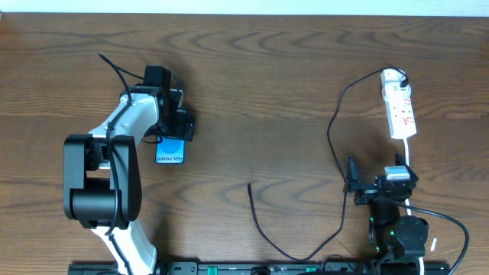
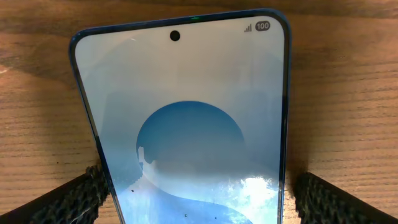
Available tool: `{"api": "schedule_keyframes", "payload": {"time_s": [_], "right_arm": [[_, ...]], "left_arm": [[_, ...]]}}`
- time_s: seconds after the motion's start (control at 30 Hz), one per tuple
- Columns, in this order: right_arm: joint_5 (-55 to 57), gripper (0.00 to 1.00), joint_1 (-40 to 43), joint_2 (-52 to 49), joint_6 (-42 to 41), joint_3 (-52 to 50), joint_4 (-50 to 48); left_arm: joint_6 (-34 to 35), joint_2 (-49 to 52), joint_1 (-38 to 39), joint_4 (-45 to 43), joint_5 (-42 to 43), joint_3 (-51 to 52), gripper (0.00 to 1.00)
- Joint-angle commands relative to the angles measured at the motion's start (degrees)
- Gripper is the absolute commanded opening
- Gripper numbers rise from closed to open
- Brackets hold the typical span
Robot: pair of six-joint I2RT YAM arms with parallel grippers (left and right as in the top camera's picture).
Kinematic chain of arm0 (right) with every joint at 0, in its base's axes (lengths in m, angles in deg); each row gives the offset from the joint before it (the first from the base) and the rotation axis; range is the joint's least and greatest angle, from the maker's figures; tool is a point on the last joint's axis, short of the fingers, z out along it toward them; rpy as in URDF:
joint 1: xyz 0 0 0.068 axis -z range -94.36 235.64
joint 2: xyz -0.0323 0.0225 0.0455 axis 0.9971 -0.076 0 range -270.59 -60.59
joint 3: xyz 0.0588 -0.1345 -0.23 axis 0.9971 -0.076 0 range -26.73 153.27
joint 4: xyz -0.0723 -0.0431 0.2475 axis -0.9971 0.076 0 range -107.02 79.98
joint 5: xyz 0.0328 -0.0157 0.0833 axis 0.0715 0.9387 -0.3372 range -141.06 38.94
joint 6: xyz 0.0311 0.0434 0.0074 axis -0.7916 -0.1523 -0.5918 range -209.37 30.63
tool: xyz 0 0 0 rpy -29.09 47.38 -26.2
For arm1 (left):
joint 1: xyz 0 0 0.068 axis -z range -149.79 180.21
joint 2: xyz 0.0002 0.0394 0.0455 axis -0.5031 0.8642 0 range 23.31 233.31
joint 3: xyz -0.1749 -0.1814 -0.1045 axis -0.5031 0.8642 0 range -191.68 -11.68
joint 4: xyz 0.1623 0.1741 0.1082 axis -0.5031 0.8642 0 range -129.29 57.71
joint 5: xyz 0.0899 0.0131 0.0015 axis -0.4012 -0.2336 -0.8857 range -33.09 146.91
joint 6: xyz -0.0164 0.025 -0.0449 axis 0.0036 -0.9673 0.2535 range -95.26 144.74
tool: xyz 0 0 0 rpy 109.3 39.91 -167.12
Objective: Plug charger to phone and switch on socket
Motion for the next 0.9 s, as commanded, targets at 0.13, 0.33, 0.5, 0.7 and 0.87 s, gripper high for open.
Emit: {"api": "schedule_keyframes", "payload": {"time_s": [0.13, 0.33, 0.5, 0.7, 0.87], "right_arm": [[0.42, 0.99, -0.5, 0.31, 0.68, -0.09, 0.26], [0.42, 0.99, -0.5, 0.31, 0.68, -0.09, 0.26], [0.42, 0.99, -0.5, 0.31, 0.68, -0.09, 0.26], [0.42, 0.99, -0.5, 0.31, 0.68, -0.09, 0.26], [0.42, 0.99, -0.5, 0.31, 0.68, -0.09, 0.26]], "left_arm": [[-0.57, 0.79, -0.09, -0.2, -1.81, 1.53, 0.9], [-0.59, 0.79, -0.09, -0.2, -1.81, 1.53, 0.86], [-0.57, 0.79, -0.09, -0.11, -1.81, 1.53, 0.86], [-0.59, 0.79, -0.11, 0.04, -1.81, 1.53, 0.86], [-0.57, 0.79, -0.09, 0.24, -1.81, 1.53, 0.87]]}}
